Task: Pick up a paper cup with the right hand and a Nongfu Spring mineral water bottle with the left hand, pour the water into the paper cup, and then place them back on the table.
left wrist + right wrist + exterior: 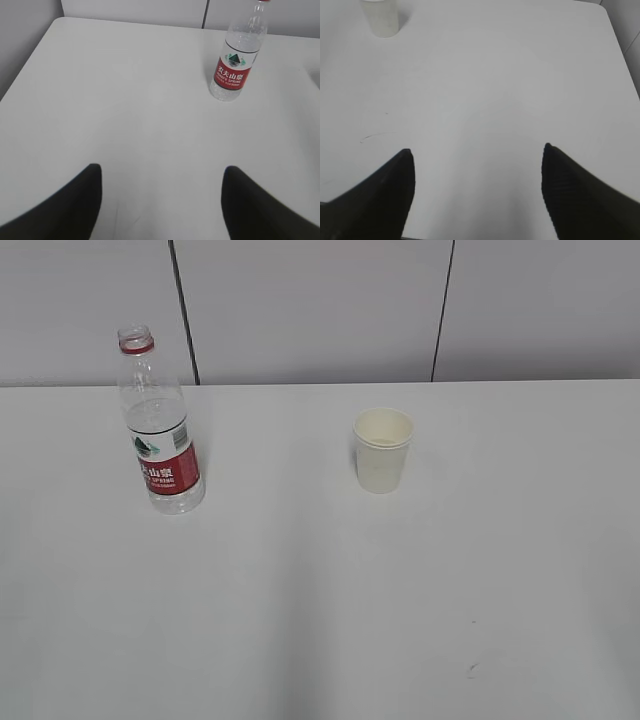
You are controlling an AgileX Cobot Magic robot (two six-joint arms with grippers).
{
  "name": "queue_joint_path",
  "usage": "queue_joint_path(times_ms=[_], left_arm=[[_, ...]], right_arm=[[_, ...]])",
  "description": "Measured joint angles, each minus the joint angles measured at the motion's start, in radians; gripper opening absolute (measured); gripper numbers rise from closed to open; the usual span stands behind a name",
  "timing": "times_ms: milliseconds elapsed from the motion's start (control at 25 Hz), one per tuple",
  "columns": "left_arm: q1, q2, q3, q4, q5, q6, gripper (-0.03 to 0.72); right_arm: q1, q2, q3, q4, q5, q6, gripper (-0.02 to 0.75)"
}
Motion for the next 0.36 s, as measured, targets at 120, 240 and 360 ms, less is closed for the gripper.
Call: queue_joint_path(times_ms=[120, 240, 360], left_arm=[[0.000, 0.000, 0.000, 0.000, 0.000, 0.000, 0.448], [0.000, 0.000, 0.000, 0.000, 0.000, 0.000, 0.447], [0.000, 0.000, 0.000, 0.000, 0.000, 0.000, 0.447]], right_arm=[[0.000, 0.000, 0.000, 0.002, 0.000, -0.002, 0.582], [0.000, 0.000, 0.000, 0.002, 0.000, -0.004, 0.582], [0.000, 0.000, 0.000, 0.002, 0.000, -0.004, 0.582]])
